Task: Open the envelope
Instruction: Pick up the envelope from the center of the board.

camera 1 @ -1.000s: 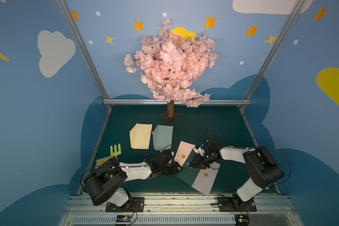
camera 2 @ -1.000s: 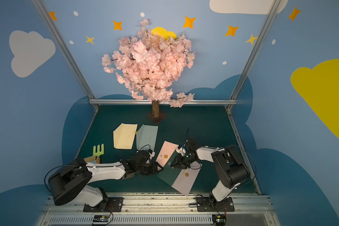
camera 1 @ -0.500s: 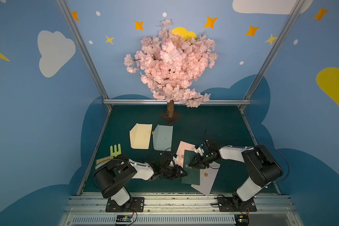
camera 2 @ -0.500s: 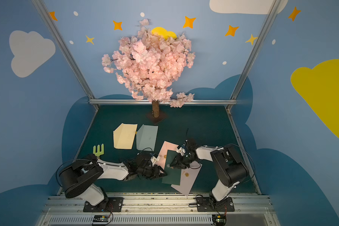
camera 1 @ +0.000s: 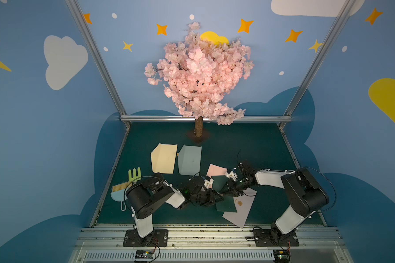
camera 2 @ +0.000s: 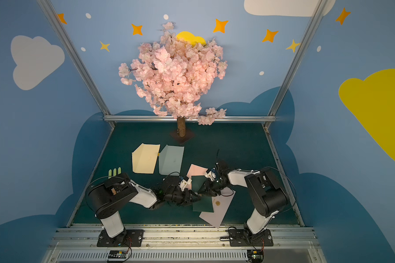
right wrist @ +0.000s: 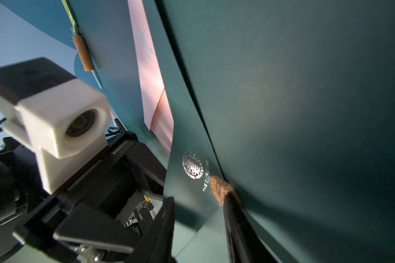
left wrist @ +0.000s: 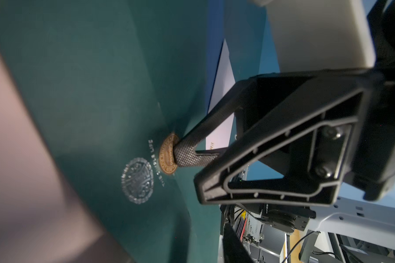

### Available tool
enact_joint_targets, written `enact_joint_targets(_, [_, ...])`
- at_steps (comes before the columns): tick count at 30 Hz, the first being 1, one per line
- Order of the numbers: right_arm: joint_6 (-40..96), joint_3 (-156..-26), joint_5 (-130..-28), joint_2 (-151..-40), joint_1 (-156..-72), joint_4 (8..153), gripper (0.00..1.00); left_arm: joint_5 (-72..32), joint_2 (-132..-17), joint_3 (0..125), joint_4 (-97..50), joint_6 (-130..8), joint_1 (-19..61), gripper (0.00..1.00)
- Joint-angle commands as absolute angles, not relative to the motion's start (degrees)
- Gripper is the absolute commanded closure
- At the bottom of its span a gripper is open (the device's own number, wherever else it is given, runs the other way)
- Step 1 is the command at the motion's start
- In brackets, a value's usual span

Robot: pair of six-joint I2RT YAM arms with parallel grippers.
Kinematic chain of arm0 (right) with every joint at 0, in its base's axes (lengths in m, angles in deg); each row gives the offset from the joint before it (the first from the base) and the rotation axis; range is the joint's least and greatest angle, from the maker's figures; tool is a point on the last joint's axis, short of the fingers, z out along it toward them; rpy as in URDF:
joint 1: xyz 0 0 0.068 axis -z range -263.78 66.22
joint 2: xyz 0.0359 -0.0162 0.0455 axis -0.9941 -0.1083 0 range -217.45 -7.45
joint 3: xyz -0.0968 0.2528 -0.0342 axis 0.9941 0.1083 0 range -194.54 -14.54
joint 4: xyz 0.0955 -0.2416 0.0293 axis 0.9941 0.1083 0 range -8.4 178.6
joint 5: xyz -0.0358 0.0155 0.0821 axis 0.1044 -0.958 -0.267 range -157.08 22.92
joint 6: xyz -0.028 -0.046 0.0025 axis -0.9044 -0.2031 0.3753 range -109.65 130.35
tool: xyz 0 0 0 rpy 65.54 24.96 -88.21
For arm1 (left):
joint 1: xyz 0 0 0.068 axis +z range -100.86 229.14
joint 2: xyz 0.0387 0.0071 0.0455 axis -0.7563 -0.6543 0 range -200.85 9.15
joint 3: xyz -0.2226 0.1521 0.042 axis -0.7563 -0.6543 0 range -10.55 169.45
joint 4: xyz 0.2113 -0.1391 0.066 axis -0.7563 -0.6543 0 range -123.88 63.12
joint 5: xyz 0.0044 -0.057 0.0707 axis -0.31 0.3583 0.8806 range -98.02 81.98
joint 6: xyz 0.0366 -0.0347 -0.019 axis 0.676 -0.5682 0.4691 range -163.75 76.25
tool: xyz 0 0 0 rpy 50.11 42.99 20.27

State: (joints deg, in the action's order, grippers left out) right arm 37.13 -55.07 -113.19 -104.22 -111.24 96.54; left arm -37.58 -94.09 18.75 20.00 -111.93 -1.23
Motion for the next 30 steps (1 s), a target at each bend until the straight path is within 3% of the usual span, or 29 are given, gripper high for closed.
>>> enact_joint_targets(1, [36.7,-52.1,-100.9,-108.5,-113.0,100.3,0.6,-35.8,-94.1,21.4,20.8,-111.2,-1.4,0.78])
enact_joint_targets(4, [36.8,-52.2,-101.2,-107.9,-113.1,100.8,0.6,-35.4,-93.4,22.6,16.7,-109.8,-1.4,0.97])
enact_joint_targets(9, [36.9,-53.9,-101.2,-102.5,-113.7,104.0,0.59,-35.0,-91.9,23.1,12.8,-107.4,-1.7,0.97])
enact_joint_targets(16, [36.5,-63.8,-97.7,-84.9,-114.3,117.0,0.56,-33.2,-84.5,24.8,4.6,-99.9,-1.8,0.97])
enact_joint_targets(21, [35.5,-69.3,-96.0,-82.0,-114.2,122.5,0.55,-30.6,-76.7,27.9,-6.7,-92.9,-1.6,0.97])
enact_joint_targets(26, [37.7,-68.5,-95.9,-83.4,-114.2,119.3,0.57,-19.1,-63.8,26.2,-21.2,-89.6,0.6,0.97])
enact_joint_targets(30, [39.8,-68.7,-97.0,-85.8,-115.2,114.5,0.58,-6.8,-46.3,22.3,-34.3,-88.0,4.2,0.97])
